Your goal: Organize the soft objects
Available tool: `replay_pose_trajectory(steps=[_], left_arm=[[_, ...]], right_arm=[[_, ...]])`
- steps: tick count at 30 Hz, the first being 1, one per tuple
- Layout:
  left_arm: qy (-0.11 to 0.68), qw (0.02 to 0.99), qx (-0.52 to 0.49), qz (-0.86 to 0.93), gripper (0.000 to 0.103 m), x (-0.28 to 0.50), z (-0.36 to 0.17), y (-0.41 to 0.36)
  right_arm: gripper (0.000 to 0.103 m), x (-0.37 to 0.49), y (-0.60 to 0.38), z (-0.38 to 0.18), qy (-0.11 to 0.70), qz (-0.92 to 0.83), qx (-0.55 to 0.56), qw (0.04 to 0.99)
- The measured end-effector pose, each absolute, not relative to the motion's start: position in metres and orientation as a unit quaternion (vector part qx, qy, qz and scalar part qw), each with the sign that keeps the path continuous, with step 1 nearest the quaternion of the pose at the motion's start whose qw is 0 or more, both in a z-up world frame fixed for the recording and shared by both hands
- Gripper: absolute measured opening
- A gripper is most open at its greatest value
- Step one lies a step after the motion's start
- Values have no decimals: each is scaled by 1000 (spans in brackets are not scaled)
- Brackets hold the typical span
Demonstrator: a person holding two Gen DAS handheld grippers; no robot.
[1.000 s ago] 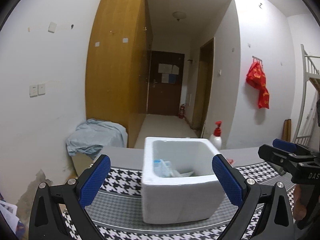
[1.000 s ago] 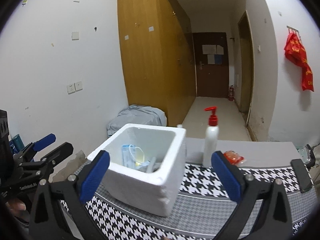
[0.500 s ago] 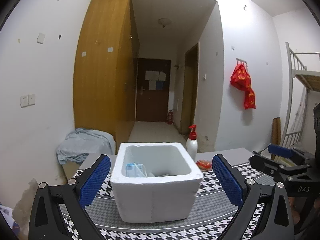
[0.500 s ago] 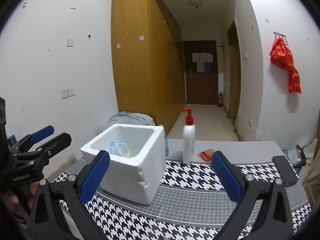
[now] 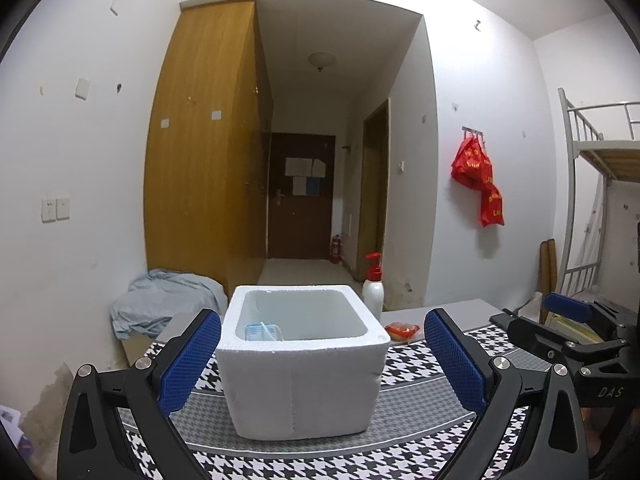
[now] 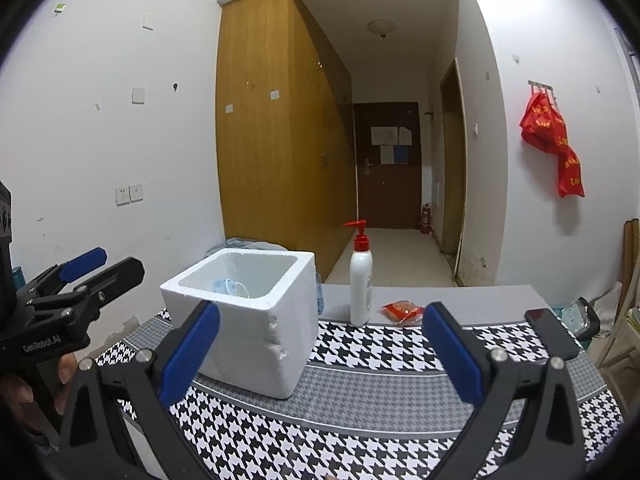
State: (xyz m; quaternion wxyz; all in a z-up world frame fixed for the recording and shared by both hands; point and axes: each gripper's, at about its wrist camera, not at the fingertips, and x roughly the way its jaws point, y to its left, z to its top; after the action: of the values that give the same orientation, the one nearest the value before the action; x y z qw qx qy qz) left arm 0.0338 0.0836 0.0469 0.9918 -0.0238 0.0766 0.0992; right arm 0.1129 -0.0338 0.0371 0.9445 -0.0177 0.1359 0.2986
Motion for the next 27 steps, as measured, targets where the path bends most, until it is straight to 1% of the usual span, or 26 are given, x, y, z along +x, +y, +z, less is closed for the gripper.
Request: replay_pose_trajectory(steps=[8, 13, 18, 27], left_arm=[[79, 992, -20, 96, 102, 29, 38, 83], [84, 991, -30, 98, 102, 27, 30, 88], [93, 990, -36, 101, 102, 28, 21, 91], [94, 991, -31, 90, 102, 23, 8, 87]], right_arm=[[103, 104, -37, 21, 136, 284, -17, 949], [103, 104, -44, 11, 151, 293, 5, 944], [103, 98, -47, 6, 137, 267, -6, 954], [103, 96, -46, -9, 135, 246, -8, 960]])
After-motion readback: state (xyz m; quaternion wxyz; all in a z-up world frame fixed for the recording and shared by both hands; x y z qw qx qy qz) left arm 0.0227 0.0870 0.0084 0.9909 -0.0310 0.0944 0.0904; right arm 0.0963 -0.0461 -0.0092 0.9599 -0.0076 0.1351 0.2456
